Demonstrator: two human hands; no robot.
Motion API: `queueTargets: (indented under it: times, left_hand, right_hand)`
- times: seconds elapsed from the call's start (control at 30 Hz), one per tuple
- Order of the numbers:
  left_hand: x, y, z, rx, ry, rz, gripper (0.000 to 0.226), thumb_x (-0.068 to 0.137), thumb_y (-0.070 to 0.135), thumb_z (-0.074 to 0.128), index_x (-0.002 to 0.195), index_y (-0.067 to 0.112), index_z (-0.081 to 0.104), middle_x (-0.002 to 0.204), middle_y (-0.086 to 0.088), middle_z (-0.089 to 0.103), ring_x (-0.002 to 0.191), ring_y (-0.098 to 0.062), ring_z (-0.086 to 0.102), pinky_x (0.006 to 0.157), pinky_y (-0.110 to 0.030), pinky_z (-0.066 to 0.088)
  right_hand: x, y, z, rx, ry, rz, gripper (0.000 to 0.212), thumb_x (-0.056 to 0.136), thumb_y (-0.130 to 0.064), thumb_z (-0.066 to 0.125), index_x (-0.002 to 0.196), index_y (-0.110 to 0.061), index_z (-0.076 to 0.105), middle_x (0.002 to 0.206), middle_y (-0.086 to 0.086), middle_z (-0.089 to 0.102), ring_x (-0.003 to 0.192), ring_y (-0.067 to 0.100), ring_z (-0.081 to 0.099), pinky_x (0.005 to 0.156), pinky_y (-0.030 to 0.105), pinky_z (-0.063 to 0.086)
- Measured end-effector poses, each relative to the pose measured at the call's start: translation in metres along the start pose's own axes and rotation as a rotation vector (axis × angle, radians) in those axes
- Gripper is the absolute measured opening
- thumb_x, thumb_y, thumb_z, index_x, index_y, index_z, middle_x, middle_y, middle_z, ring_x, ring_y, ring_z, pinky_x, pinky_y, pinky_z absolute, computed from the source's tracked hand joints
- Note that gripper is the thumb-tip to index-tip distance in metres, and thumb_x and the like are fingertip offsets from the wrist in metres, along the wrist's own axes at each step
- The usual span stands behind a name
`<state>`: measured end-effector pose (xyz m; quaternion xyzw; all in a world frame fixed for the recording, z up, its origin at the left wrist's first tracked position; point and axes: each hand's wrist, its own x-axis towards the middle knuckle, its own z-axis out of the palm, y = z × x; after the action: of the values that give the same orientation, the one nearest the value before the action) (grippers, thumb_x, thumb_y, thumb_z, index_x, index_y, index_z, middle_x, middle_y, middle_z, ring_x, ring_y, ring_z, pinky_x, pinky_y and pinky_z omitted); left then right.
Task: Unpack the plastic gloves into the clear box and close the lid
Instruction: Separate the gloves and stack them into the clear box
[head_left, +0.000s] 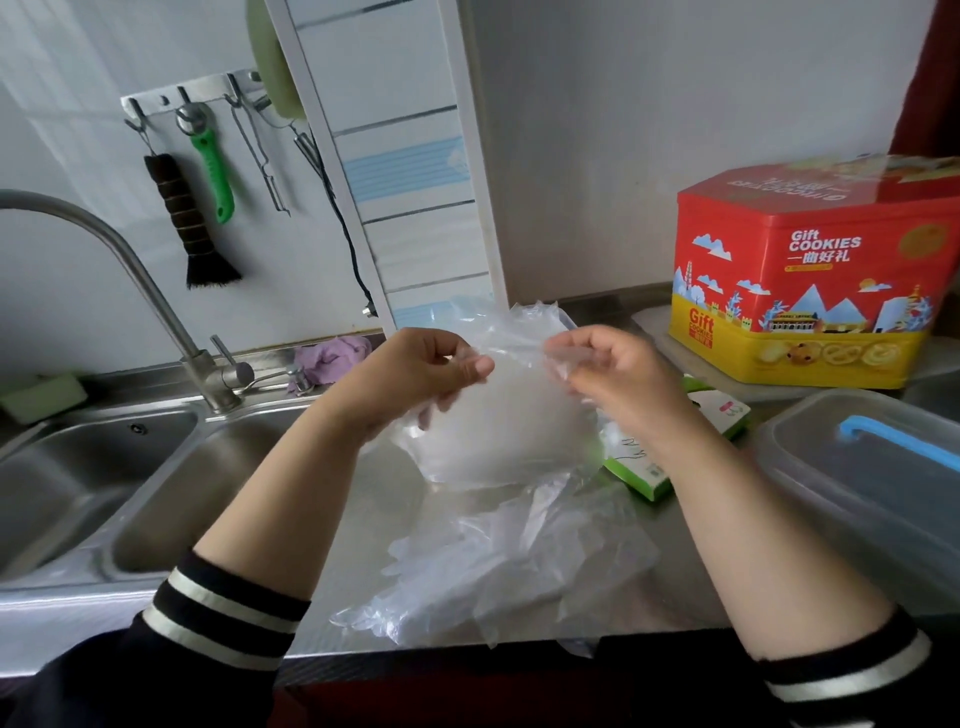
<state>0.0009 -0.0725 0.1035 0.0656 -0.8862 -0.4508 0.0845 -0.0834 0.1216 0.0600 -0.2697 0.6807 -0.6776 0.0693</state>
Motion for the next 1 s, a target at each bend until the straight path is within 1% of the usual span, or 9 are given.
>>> queueTargets:
  times: [0.1, 0.3, 0.43, 0.53, 0.63, 0.73, 0.83, 0.93, 1.0]
  left_hand:
    - [0.0, -0.006, -0.01, -0.004, 0.014, 0.009, 0.031, 0.077, 0.046, 0.069, 0.082, 0.016, 0.067, 0.052, 0.005, 0.054, 0.041, -0.015, 0.036, 0.041, -0.019, 0.031]
    - [0.013, -0.009, -0.047, -0.081, 0.071, 0.008, 0.02, 0.08, 0.025, 0.074, 0.095, 0.017, 0.064, 0.061, 0.003, 0.062, 0.043, -0.01, 0.036, 0.04, -0.02, 0.032]
    - [0.043, -0.024, -0.073, 0.178, 0.641, 0.069, 0.01, 0.088, 0.021, 0.068, 0.096, 0.017, 0.065, 0.072, 0.011, 0.059, 0.059, -0.009, 0.051, 0.057, -0.023, 0.043]
    - [0.048, -0.03, -0.054, 0.222, 0.997, 0.32, 0.013, 0.091, 0.021, 0.055, 0.099, 0.017, 0.065, 0.092, 0.011, 0.059, 0.078, -0.014, 0.058, 0.075, -0.033, 0.048]
    - [0.047, -0.036, -0.017, 0.327, 0.793, 0.445, 0.034, 0.095, 0.039, 0.04, 0.106, 0.019, 0.065, 0.105, 0.006, 0.064, 0.097, -0.021, 0.057, 0.085, -0.032, 0.042]
    - [0.047, -0.062, 0.007, 0.669, 0.404, 0.253, 0.058, 0.095, 0.056, 0.017, 0.124, 0.028, 0.06, 0.131, 0.006, 0.058, 0.12, -0.025, 0.049, 0.097, -0.036, 0.035]
    - [0.047, -0.076, 0.0, 0.672, 0.277, 0.151, 0.041, 0.098, 0.045, 0.036, 0.131, 0.031, 0.055, 0.14, 0.004, 0.05, 0.127, -0.028, 0.044, 0.104, -0.039, 0.035]
    - [0.051, -0.06, -0.024, 0.666, 0.235, 0.148, 0.039, 0.093, 0.04, 0.055, 0.131, 0.031, 0.055, 0.139, 0.004, 0.049, 0.123, -0.027, 0.046, 0.106, -0.038, 0.035]
    - [0.065, -0.05, -0.03, 0.742, 0.037, 0.014, 0.056, 0.087, 0.045, 0.064, 0.138, 0.03, 0.046, 0.142, 0.0, 0.041, 0.119, -0.028, 0.051, 0.104, -0.039, 0.039]
  right_hand:
    - [0.012, -0.013, 0.007, -0.068, -0.025, -0.023, 0.012, 0.088, -0.018, 0.067, 0.094, -0.008, 0.069, 0.073, 0.002, 0.065, 0.05, 0.003, 0.054, 0.049, 0.016, 0.047]
    - [0.06, -0.021, 0.029, -0.223, 0.082, -0.059, 0.019, 0.096, -0.025, 0.056, 0.079, -0.017, 0.06, 0.053, -0.002, 0.053, 0.033, 0.005, 0.042, 0.039, 0.019, 0.038]
    - [0.111, -0.018, 0.035, -0.433, 0.167, -0.097, 0.029, 0.097, -0.033, 0.052, 0.09, -0.008, 0.066, 0.07, 0.002, 0.061, 0.058, 0.019, 0.055, 0.062, 0.029, 0.046]
    - [0.146, -0.006, 0.041, -0.612, 0.202, -0.028, 0.033, 0.098, -0.031, 0.048, 0.1, -0.003, 0.066, 0.102, 0.016, 0.068, 0.096, 0.034, 0.061, 0.075, 0.03, 0.041]
    - [0.162, 0.003, 0.042, -0.726, 0.211, 0.097, 0.037, 0.1, -0.031, 0.044, 0.115, -0.003, 0.063, 0.119, 0.018, 0.063, 0.11, 0.035, 0.058, 0.077, 0.029, 0.038]
    - [0.166, 0.012, 0.045, -0.834, 0.147, 0.238, 0.038, 0.099, -0.034, 0.043, 0.118, -0.007, 0.062, 0.119, 0.017, 0.063, 0.107, 0.036, 0.061, 0.081, 0.032, 0.045]
    - [0.161, 0.012, 0.045, -1.17, 0.12, 0.181, 0.037, 0.097, -0.034, 0.047, 0.124, -0.009, 0.053, 0.126, 0.016, 0.056, 0.112, 0.036, 0.055, 0.086, 0.035, 0.044]
    - [0.15, -0.02, 0.032, -1.405, 0.182, -0.062, 0.06, 0.088, -0.034, 0.066, 0.137, -0.015, 0.037, 0.136, 0.013, 0.036, 0.12, 0.034, 0.045, 0.091, 0.039, 0.042]
    - [0.148, -0.036, 0.036, -1.325, -0.196, 0.142, 0.075, 0.082, -0.038, 0.073, 0.143, -0.023, 0.031, 0.141, 0.01, 0.035, 0.111, 0.03, 0.057, 0.089, 0.04, 0.047]
